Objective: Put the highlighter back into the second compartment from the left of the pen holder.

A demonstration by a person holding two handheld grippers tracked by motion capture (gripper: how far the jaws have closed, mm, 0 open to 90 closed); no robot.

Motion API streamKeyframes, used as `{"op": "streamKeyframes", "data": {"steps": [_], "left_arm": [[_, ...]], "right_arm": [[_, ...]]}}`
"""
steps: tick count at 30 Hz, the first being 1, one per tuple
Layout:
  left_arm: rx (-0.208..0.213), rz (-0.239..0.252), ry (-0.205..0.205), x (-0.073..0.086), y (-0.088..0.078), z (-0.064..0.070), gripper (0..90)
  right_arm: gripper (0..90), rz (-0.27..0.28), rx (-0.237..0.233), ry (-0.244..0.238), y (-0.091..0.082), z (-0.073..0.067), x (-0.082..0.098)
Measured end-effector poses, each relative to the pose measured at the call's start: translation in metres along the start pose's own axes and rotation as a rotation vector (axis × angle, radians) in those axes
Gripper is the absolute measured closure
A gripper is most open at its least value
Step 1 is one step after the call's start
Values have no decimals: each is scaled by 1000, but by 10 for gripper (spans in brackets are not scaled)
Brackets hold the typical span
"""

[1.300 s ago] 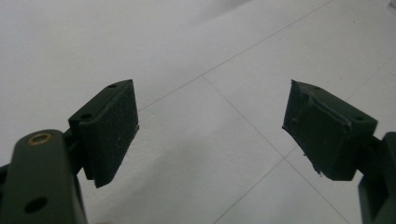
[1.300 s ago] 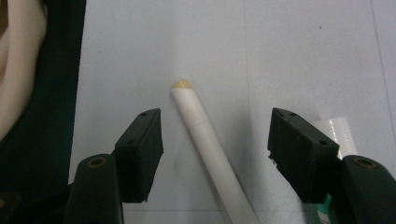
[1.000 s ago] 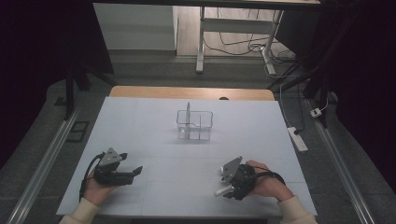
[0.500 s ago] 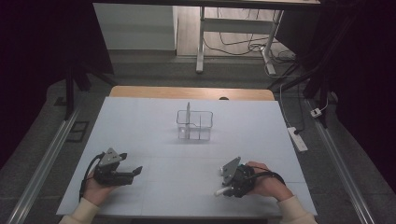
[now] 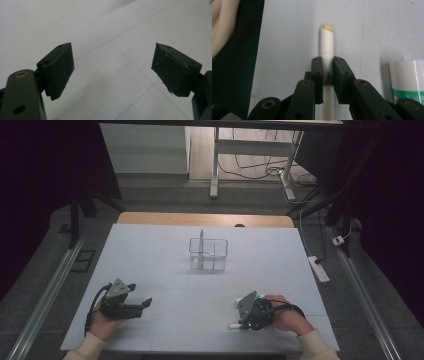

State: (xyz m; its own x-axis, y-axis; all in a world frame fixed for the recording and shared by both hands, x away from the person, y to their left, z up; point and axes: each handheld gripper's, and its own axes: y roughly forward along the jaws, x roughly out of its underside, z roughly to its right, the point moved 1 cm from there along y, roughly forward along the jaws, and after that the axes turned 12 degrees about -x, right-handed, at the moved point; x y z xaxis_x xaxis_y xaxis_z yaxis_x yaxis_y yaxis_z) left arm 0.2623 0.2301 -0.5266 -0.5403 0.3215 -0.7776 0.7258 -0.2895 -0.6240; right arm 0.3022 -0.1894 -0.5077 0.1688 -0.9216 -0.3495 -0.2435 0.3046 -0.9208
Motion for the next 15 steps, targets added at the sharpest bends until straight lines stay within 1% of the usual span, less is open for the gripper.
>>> {"op": "streamKeyframes", "data": {"steps": [5,13,15], "left_arm": [[0,0,-2,0,0,0,179],[1,-1,-4,0,0,0,179],[0,0,-4,0,0,-1,179]], "right_arm": [[785,5,-1,8,-1,0,0],[785,78,4,49,-11,1,-1],[785,105,8,52,-14,1,-2]]}}
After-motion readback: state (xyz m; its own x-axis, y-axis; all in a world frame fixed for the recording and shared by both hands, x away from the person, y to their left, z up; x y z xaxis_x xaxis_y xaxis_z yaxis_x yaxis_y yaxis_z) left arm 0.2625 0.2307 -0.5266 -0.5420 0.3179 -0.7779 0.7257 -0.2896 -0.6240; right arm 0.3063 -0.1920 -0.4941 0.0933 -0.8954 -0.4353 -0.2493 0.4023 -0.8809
